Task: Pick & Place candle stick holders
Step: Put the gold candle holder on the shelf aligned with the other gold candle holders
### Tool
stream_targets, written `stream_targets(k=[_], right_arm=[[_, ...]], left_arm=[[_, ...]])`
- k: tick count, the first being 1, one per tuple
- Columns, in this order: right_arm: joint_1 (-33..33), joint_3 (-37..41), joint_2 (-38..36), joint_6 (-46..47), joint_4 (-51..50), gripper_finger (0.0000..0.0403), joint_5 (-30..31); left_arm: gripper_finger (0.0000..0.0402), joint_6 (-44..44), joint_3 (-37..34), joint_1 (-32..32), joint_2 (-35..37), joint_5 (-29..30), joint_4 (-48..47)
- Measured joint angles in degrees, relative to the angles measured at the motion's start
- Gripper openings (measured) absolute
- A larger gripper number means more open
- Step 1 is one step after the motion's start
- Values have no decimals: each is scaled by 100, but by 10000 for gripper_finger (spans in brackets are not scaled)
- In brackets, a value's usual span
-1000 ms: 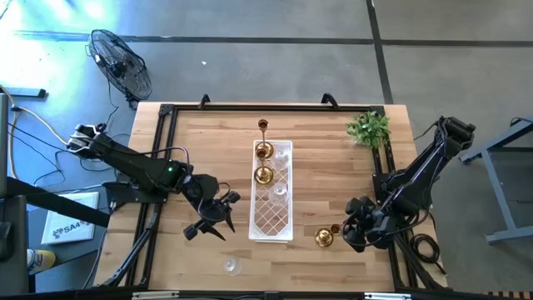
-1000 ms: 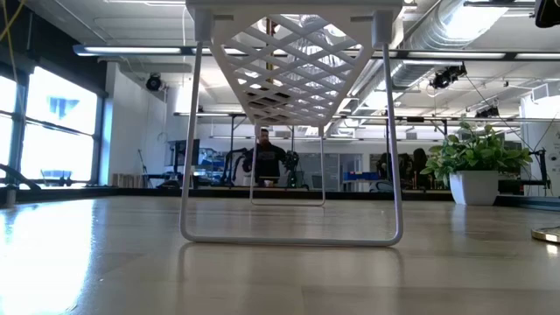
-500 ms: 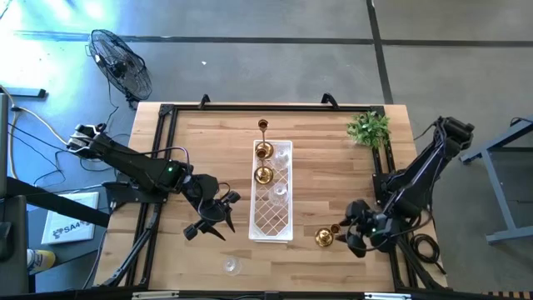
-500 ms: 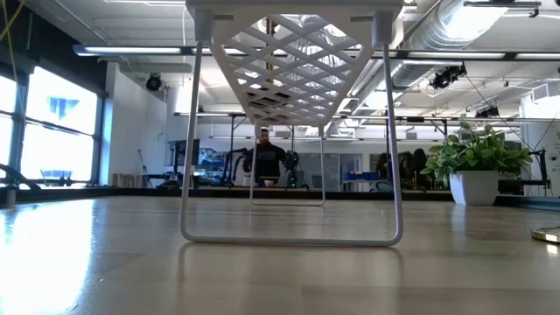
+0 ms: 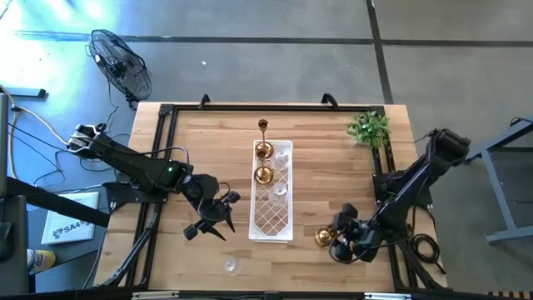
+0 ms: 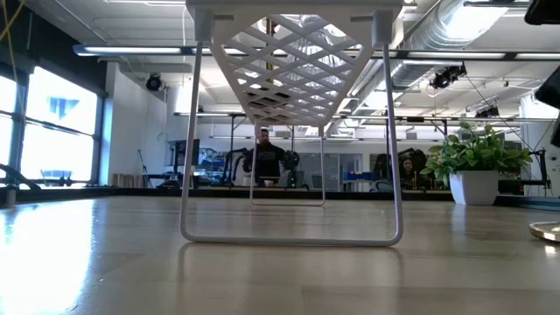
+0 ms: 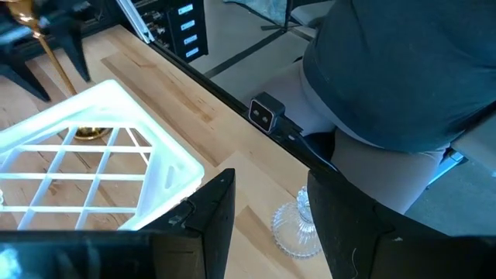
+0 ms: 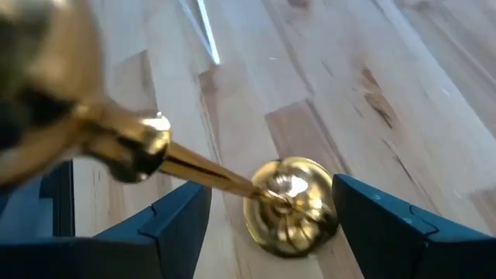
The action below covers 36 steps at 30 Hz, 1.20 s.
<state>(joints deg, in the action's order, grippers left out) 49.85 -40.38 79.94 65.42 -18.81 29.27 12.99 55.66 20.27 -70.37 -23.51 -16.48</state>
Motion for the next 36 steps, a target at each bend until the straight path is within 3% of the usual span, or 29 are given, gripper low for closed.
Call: stream_targets(k=[7, 11, 15, 22, 36], right_arm=[[-266, 0, 138, -668, 389, 256, -9], [-383, 0, 138, -903, 389, 227, -31], [-462, 0, 134, -1032, 396, 163, -193], [-529, -5, 122, -1269, 388, 16, -313], [-600, 4, 129, -1991, 984, 6, 188]], left_arm=[[158, 4, 1, 0, 0, 9, 14], [158, 7, 0, 0, 0, 11, 6], [158, 9, 1, 0, 0, 11, 0], [158, 19, 1, 0, 0, 13, -14], [158, 22, 2, 0, 0, 72, -8]])
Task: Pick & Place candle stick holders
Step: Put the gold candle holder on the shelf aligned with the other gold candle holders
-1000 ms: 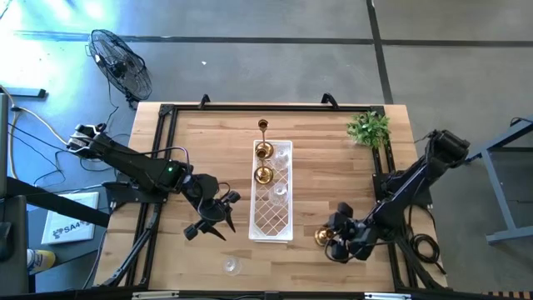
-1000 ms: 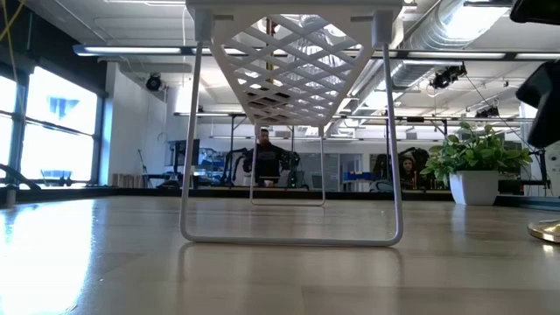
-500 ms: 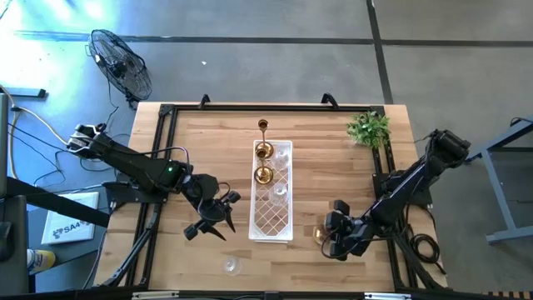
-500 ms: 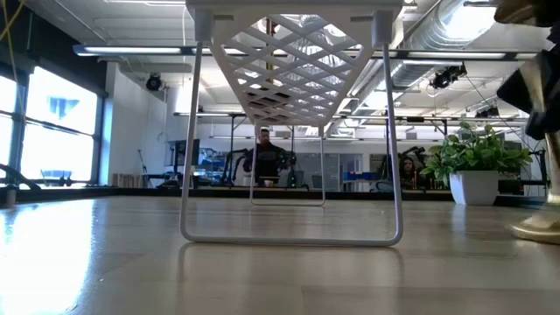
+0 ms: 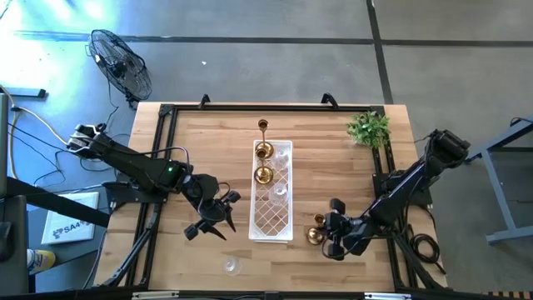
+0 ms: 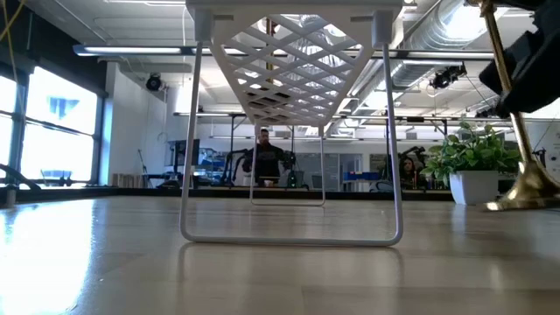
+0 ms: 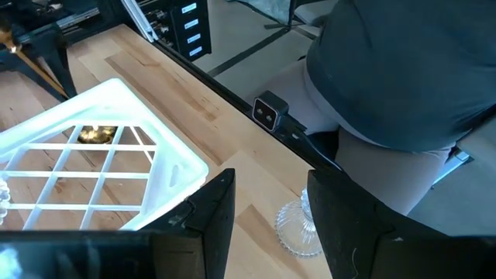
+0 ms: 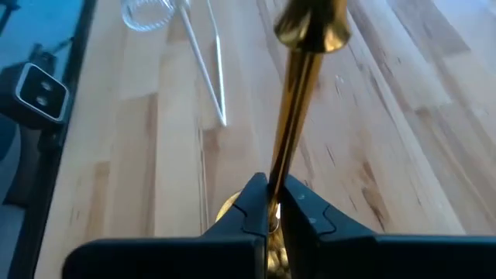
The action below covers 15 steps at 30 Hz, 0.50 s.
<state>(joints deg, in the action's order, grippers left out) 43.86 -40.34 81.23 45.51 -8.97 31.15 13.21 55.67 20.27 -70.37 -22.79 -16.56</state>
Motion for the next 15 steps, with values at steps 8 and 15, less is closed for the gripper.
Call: stream_targets(k=[8, 15], right_arm=[[0, -2, -238, -466, 351, 5, 164], [1, -4, -635, -1227, 758, 4, 295]], left_arm=[[158, 0, -2, 0, 0, 105, -5], [158, 0, -2, 0, 0, 253, -2]])
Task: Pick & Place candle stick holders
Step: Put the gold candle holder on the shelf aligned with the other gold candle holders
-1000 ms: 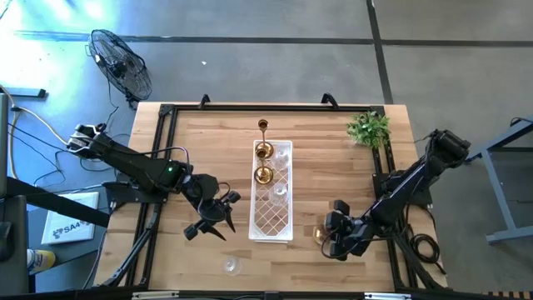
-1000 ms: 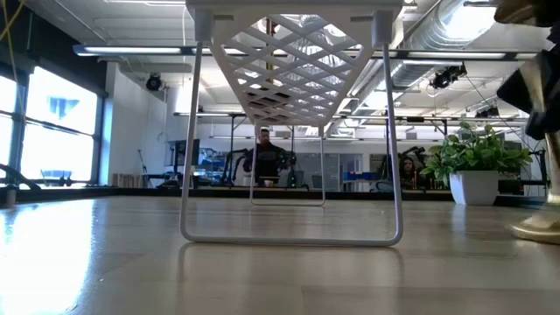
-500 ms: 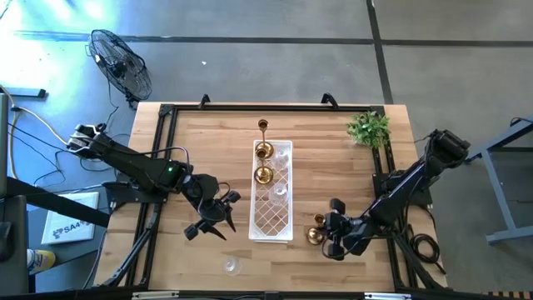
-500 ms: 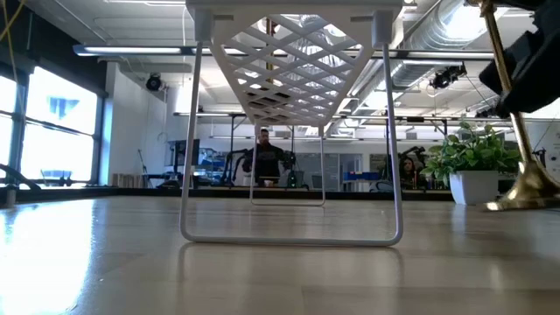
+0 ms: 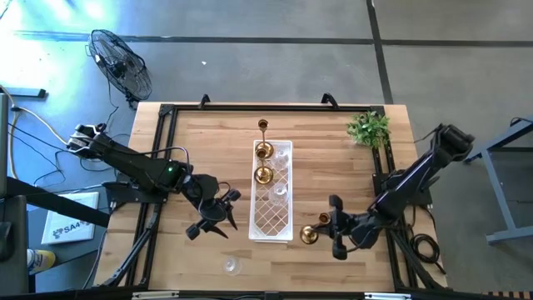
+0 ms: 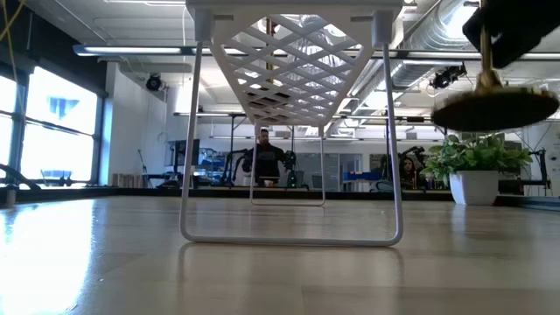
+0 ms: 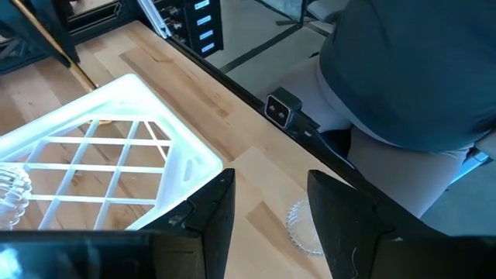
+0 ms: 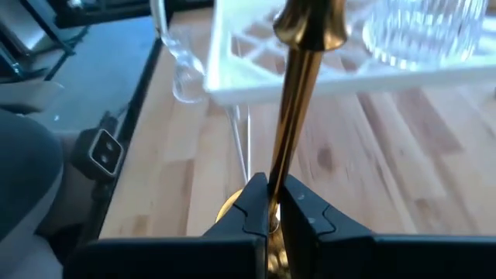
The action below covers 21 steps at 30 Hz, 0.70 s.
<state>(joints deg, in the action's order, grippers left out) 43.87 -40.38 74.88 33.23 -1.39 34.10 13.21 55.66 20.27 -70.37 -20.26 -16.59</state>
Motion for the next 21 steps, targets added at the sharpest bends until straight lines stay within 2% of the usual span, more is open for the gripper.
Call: stream_targets(k=[8, 16, 21], right_arm=[[60, -351, -464, -952, 1, 4, -230], [152, -963, -478, -1872, -94, 4, -342], [142, -1148, -473, -2558, -69, 4, -261]], left_arm=[[158, -3, 0, 0, 0, 30, 11], [158, -165, 0, 0, -2, -97, 62], [158, 38, -2, 0, -2, 383, 824]])
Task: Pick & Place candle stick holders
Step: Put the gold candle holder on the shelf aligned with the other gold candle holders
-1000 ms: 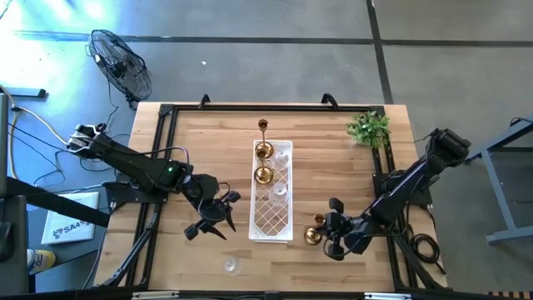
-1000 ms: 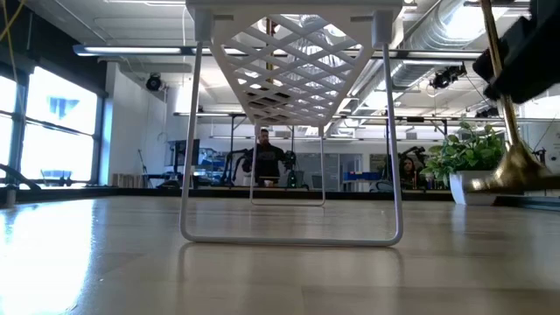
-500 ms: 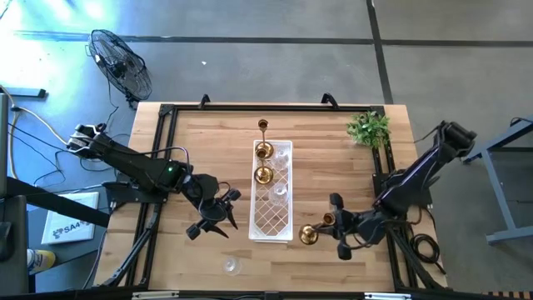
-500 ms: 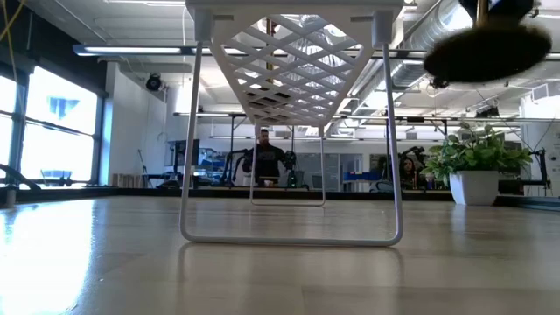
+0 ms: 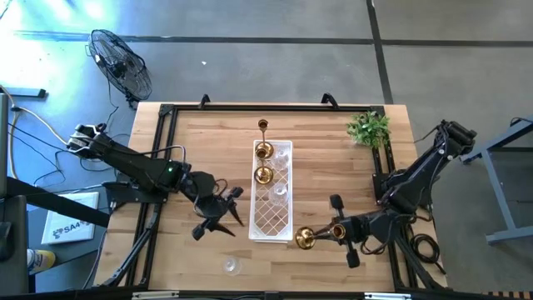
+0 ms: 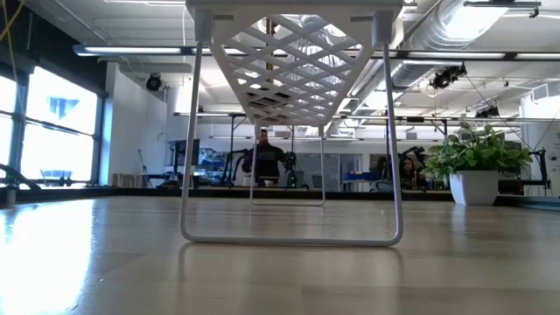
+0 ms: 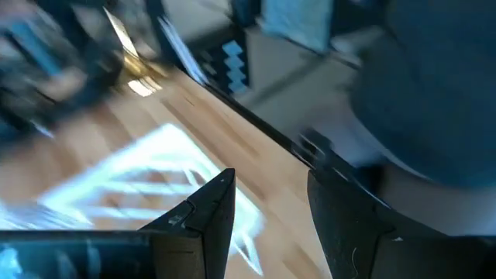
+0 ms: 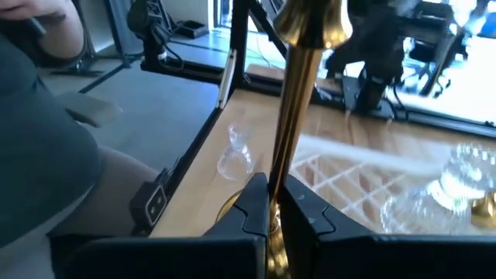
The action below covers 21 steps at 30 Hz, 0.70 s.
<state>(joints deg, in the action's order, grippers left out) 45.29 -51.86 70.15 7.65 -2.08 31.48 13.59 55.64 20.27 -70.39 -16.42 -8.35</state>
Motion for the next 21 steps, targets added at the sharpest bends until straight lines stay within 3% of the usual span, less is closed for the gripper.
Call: stream_targets(k=[5, 12, 17, 21], right_arm=[[-234, 14, 47, -445, 345, 4, -280], [-821, 18, 471, -883, 901, 3, -921], [-1275, 18, 749, -1159, 1306, 3, -1450], [-1631, 18, 941, -1179, 1561, 3, -1822]], left_arm=[[158, 9, 0, -2, 0, 490, 1109], [158, -552, 2, -2, 0, 158, 2574], [158, -982, 2, -2, 0, 120, 2789], [158, -1339, 10, -2, -133, 578, 2848]])
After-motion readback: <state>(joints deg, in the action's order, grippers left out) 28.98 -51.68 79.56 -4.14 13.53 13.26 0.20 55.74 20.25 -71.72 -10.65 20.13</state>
